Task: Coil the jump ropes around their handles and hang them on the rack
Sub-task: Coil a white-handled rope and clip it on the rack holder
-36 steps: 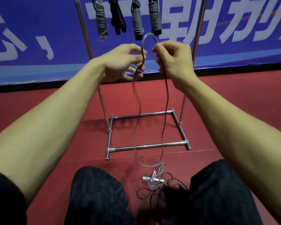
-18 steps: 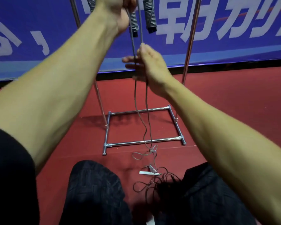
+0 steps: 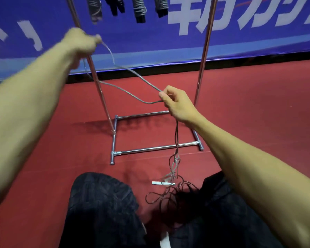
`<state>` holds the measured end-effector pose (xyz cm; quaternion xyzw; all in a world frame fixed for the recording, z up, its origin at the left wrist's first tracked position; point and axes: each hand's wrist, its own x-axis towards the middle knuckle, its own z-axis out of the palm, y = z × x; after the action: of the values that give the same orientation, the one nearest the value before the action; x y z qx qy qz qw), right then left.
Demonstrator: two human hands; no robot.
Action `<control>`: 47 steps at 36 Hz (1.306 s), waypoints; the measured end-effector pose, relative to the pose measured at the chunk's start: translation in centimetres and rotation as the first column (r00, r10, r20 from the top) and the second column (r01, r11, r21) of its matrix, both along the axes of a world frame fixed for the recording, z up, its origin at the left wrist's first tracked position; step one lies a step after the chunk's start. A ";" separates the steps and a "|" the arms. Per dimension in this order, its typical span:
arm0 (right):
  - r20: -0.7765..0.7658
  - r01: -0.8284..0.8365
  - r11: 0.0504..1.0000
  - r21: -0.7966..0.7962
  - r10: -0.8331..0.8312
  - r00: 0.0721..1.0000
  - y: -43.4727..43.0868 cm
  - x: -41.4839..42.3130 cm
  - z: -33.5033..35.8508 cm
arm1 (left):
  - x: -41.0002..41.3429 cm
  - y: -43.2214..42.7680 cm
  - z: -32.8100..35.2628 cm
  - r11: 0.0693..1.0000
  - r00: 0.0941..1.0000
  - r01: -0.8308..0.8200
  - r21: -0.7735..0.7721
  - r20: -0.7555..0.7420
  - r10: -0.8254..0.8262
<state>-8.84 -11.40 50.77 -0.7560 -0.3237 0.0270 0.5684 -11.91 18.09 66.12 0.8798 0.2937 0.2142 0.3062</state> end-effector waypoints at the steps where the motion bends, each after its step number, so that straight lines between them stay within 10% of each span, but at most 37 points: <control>1: 0.015 -0.004 1.000 -0.026 0.005 1.000 0.3 0.2 0.0 | 0.2 -2.3 -1.8 0.997 0.998 -0.018 0.079 -0.061 0.023; 5: 0.093 -0.012 0.994 -0.110 0.022 0.995 1.2 1.1 0.2 | -0.3 -7.4 -7.7 0.873 0.896 0.442 0.208 -0.059 -0.440; 9: 0.109 0.011 0.995 -0.098 -0.001 0.994 1.4 1.5 0.2 | -2.0 -13.5 -12.8 0.595 0.596 0.801 -0.058 -0.017 -0.803; 14: -0.172 -0.045 0.999 0.018 0.047 0.984 0.7 1.6 -1.2 | -2.2 -12.9 -16.9 0.723 0.732 0.676 -0.144 0.017 -0.681; 25: -0.095 0.022 0.974 -0.227 -0.045 0.994 -5.1 3.5 -7.6 | -2.6 0.6 -16.1 0.927 0.932 0.131 -0.351 0.363 0.005; 29: -0.137 0.105 0.963 -0.250 -0.143 0.980 -4.9 4.3 -10.2 | -1.6 1.7 -19.2 0.937 0.983 0.180 -0.300 0.030 -0.179; 33: -0.224 0.156 0.983 -0.099 -0.174 0.959 -2.6 4.8 -10.6 | 0.2 -2.5 -21.4 0.923 0.778 0.376 -0.078 -0.515 -0.360; 40: -0.290 -0.025 1.000 0.005 0.025 0.957 0.5 5.0 -10.6 | 2.6 -12.6 -24.6 0.599 0.578 0.795 -0.091 -0.185 -0.795; 47: -0.411 -0.171 0.973 -0.153 0.094 0.907 -1.2 6.6 -14.4 | 2.1 -10.8 -27.3 0.699 0.710 0.687 -0.199 -0.020 -0.704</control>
<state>-2.26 -12.57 36.37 -0.7602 -0.2472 0.2500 0.5464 -9.78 7.29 38.84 0.9038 -0.0286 0.0137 0.4268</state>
